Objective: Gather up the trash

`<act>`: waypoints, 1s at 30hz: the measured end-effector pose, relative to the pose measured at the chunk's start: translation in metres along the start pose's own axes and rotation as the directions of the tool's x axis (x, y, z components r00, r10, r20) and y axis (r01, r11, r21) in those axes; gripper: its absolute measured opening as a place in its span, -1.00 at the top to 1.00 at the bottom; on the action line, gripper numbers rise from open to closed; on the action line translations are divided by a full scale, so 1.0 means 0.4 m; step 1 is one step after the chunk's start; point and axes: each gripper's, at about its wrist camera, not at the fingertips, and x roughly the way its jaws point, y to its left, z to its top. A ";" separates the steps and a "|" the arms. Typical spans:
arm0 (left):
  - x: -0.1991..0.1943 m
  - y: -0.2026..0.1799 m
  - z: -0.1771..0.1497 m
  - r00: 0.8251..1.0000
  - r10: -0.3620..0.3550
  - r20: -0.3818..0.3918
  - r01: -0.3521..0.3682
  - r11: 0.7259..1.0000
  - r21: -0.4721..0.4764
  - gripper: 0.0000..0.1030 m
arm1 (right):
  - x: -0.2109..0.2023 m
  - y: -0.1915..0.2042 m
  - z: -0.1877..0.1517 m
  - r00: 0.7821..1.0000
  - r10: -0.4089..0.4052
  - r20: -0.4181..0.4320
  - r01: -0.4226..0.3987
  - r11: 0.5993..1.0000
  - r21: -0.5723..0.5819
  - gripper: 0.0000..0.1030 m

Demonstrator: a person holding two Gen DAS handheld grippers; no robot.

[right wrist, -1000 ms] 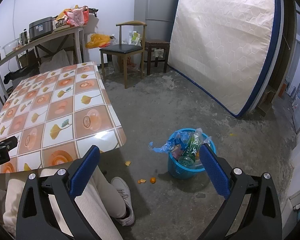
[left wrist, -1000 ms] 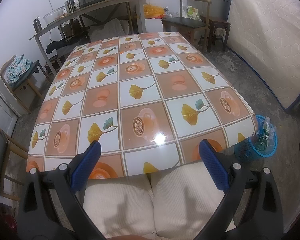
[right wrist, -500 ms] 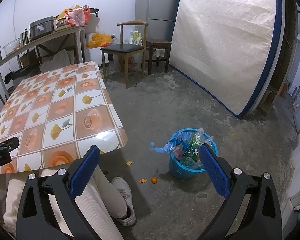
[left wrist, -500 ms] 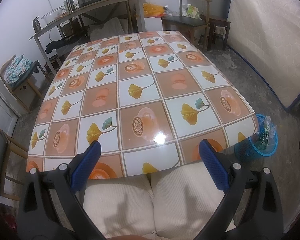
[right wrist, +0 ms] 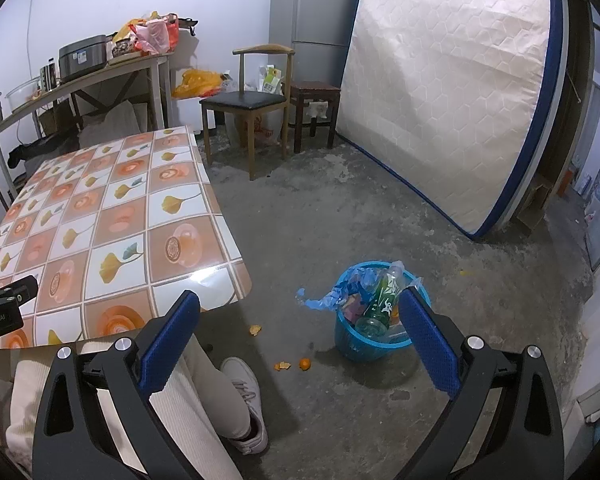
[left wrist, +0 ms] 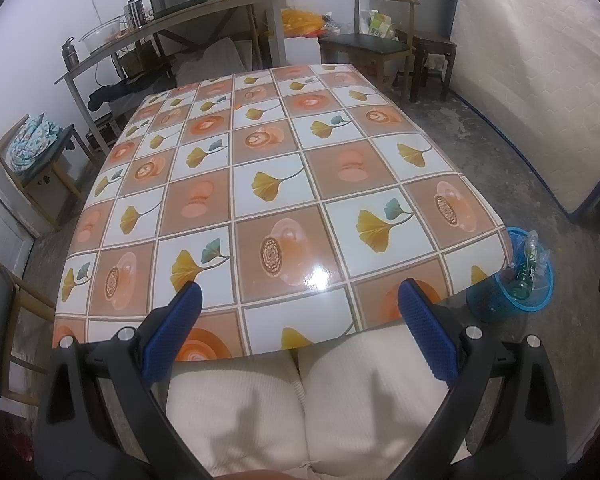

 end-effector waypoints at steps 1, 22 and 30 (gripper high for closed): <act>0.000 0.000 0.000 1.000 0.000 0.000 0.000 1.000 0.000 -0.83 | 0.000 0.000 0.000 1.000 0.000 0.000 0.000 1.000 0.000 -0.87; 0.000 0.002 0.000 1.000 -0.001 -0.002 0.001 1.000 0.001 -0.83 | -0.004 -0.001 0.003 1.000 0.001 0.001 -0.001 1.000 0.003 -0.87; -0.001 0.001 -0.003 1.000 0.000 -0.003 0.000 1.000 0.002 -0.83 | -0.003 -0.001 0.003 1.000 0.000 0.001 0.000 1.000 0.003 -0.87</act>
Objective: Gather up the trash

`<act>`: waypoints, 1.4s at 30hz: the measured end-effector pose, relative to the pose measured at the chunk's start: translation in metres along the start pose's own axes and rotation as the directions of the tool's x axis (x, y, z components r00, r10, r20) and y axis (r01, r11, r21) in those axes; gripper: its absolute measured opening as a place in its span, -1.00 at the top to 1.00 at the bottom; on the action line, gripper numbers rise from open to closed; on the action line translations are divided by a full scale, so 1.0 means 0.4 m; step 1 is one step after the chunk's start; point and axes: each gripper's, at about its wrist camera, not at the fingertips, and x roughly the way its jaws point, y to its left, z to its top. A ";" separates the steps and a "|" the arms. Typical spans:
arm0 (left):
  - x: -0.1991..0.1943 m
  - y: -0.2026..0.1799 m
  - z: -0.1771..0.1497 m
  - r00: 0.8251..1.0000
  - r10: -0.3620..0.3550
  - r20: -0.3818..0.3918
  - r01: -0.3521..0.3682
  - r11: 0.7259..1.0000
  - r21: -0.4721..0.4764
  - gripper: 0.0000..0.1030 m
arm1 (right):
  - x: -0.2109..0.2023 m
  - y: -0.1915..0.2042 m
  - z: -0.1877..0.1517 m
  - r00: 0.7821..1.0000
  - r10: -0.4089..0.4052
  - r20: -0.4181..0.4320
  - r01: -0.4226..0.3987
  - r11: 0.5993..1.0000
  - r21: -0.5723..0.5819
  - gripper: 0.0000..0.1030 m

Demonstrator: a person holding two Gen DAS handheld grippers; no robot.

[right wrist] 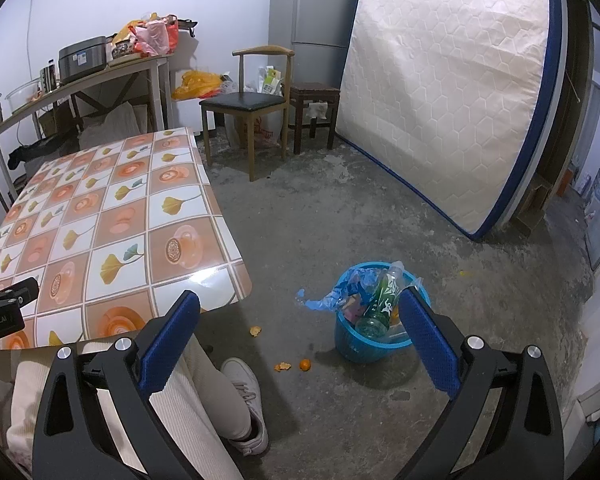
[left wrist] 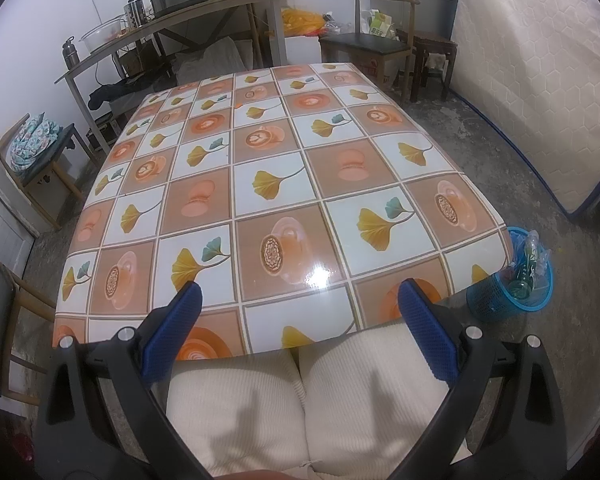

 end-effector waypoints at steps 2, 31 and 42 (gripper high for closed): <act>0.000 0.000 0.002 1.000 0.000 0.001 0.000 1.000 0.000 -0.83 | 0.000 0.000 -0.002 1.000 0.001 0.000 -0.001 1.000 0.001 -0.87; 0.000 0.001 0.005 1.000 0.001 0.000 -0.001 1.000 -0.001 -0.83 | -0.015 -0.007 -0.007 1.000 -0.016 0.009 0.015 1.000 0.023 -0.87; 0.000 0.000 0.004 1.000 0.001 -0.003 -0.001 1.000 0.000 -0.83 | -0.004 0.007 0.003 1.000 -0.001 0.007 0.001 1.000 0.004 -0.87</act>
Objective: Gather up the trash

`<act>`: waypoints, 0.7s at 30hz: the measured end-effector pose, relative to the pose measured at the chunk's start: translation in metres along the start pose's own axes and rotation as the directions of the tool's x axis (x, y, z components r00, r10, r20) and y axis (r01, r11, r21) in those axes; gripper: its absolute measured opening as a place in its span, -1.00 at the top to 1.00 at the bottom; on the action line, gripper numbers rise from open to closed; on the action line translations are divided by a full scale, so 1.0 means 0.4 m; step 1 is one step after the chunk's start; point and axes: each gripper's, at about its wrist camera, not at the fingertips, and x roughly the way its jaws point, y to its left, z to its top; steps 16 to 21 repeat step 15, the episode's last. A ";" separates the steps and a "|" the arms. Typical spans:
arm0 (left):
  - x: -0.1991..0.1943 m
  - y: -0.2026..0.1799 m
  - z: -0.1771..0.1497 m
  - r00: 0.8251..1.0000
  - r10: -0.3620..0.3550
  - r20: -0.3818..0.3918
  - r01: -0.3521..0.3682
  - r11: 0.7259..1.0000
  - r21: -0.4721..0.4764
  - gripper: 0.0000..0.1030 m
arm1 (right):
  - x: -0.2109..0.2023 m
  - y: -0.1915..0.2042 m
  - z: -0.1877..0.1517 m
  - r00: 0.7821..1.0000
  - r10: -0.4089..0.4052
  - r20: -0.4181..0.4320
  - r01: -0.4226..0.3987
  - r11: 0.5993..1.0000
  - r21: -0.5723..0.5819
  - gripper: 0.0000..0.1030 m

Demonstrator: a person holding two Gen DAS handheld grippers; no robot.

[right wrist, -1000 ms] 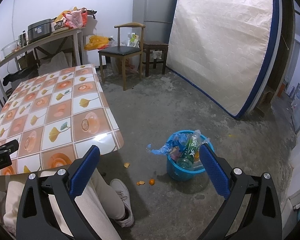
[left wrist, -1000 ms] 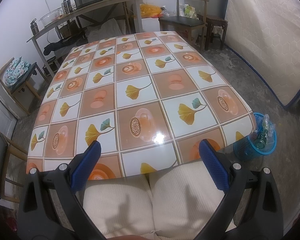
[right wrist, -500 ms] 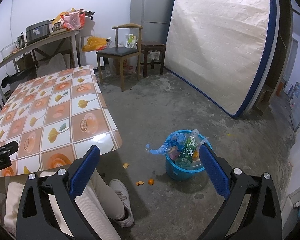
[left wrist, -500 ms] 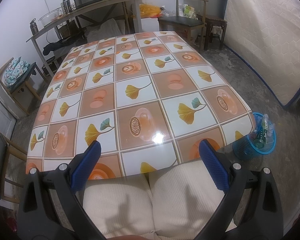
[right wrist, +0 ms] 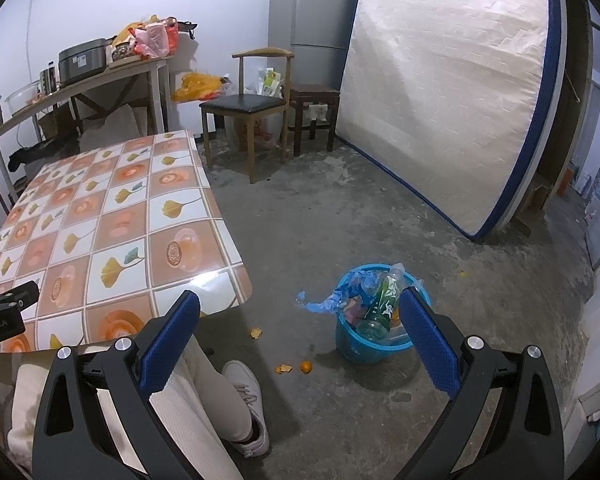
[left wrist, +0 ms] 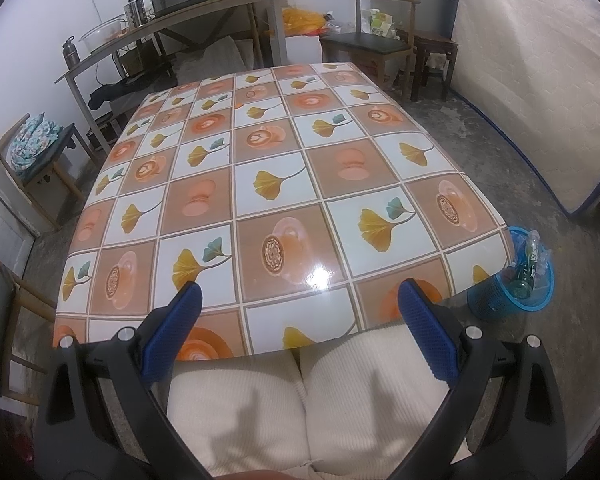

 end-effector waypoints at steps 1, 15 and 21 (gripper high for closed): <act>0.000 0.000 0.002 1.000 -0.001 0.000 0.001 1.000 0.002 -0.83 | 0.001 -0.001 0.001 1.000 -0.001 0.000 0.001 1.000 0.000 -0.87; 0.002 0.002 0.006 1.000 -0.005 -0.007 0.005 1.000 0.000 -0.83 | 0.004 -0.002 0.003 1.000 -0.003 0.001 0.003 1.000 -0.002 -0.87; 0.002 0.002 0.006 1.000 -0.005 -0.007 0.005 1.000 0.000 -0.83 | 0.004 -0.002 0.003 1.000 -0.003 0.001 0.003 1.000 -0.002 -0.87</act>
